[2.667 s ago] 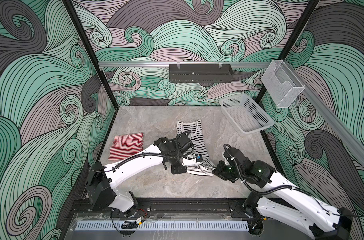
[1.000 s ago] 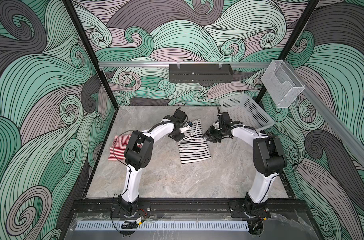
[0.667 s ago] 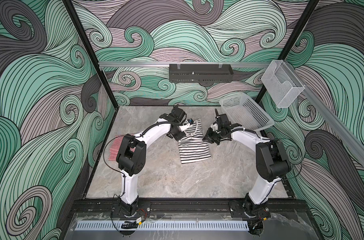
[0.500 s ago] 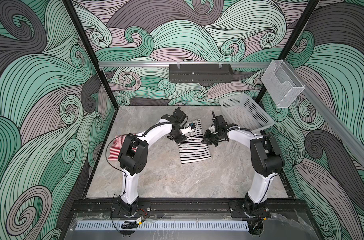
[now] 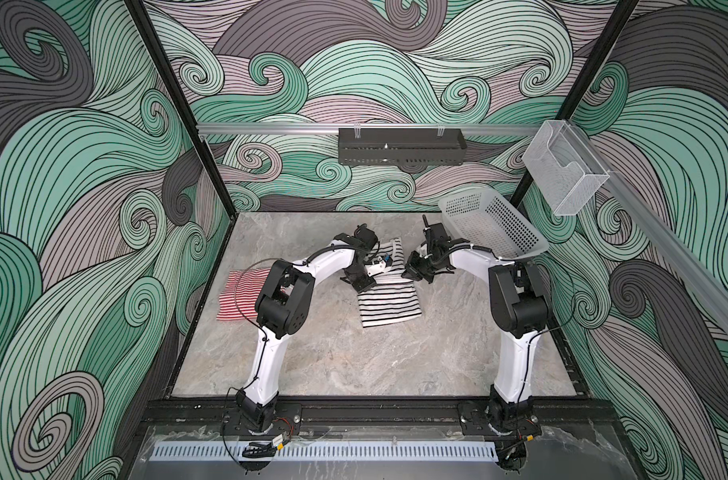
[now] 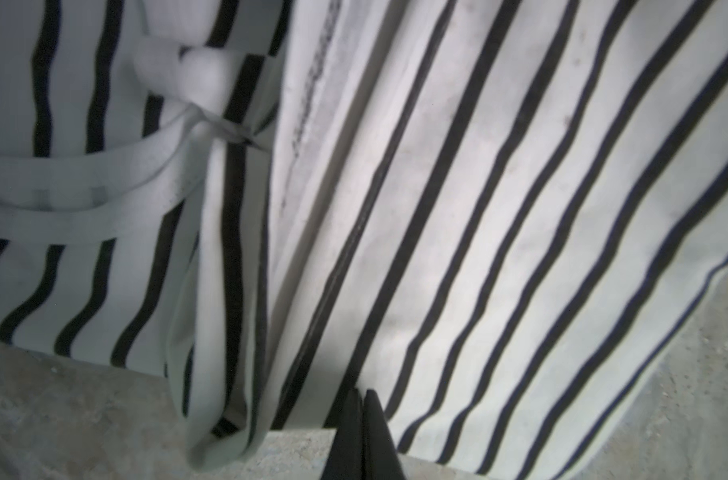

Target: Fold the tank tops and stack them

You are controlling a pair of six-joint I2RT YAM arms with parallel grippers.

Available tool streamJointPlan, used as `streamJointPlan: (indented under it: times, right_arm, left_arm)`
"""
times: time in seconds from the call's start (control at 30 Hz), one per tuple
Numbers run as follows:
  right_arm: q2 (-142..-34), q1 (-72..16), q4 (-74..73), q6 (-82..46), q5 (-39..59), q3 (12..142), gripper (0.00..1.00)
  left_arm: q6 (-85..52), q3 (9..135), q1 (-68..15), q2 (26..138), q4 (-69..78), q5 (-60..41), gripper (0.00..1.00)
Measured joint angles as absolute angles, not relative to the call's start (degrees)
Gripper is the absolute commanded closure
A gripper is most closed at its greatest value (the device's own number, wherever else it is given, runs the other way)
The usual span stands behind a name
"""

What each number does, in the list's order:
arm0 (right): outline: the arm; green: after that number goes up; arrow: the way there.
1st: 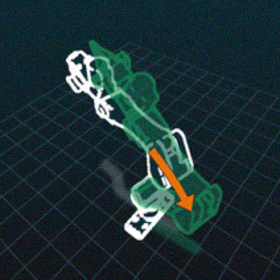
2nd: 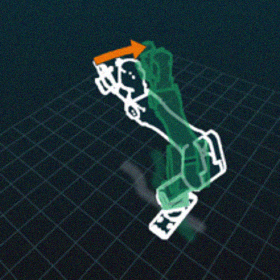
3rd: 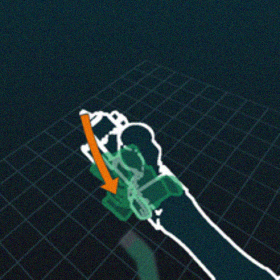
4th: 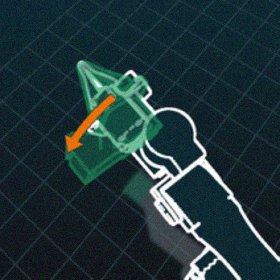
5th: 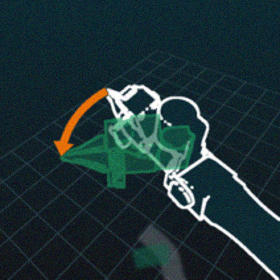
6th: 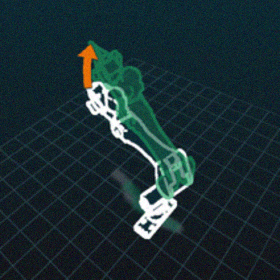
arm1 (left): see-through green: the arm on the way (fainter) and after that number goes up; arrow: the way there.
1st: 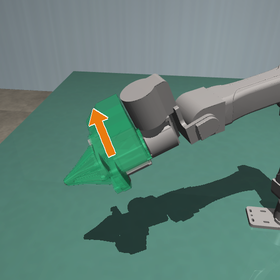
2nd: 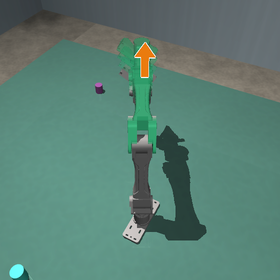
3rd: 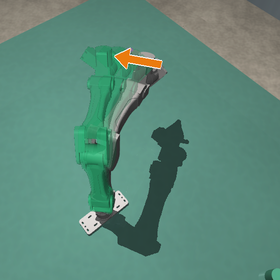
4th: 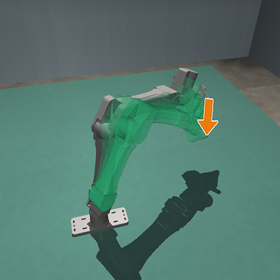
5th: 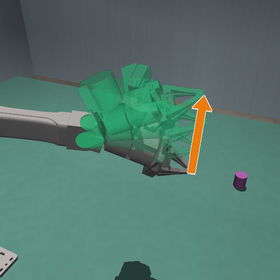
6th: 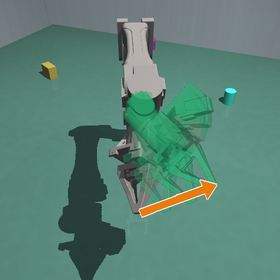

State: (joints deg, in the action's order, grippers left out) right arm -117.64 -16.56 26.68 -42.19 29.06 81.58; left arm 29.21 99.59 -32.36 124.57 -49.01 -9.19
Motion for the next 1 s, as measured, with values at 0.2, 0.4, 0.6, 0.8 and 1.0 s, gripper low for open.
streamJointPlan:
  times: [0.2, 0.4, 0.6, 0.8, 1.0]
  right_arm:
    - [-119.92, -15.81, 26.76, -42.17, 29.12, 82.04, 0.99]
    - [-122.54, -15.77, 26.70, -41.89, 29.52, 83.99, 0.93]
    - [-116.71, -15.75, 21.91, -41.45, 30.79, 78.94, 0.60]
    - [-100.86, -15.73, 17.39, -41.89, 32.67, 72.97, 0.50]
    - [-88.82, -15.73, 17.50, -42.06, 33.04, 62.70, 0.33]
  left_arm:
    - [28.16, 102.00, -31.73, 127.00, -47.72, -7.88, 1.00]
    - [26.55, 102.26, -31.22, 127.59, -46.17, -4.08, 1.00]
    - [25.82, 103.00, -31.14, 129.14, -46.26, -1.85, 1.00]
    - [24.99, 99.31, -31.16, 124.88, -45.54, -1.80, 0.90]
    - [26.17, 90.76, -31.70, 111.11, -44.99, -2.13, 0.60]
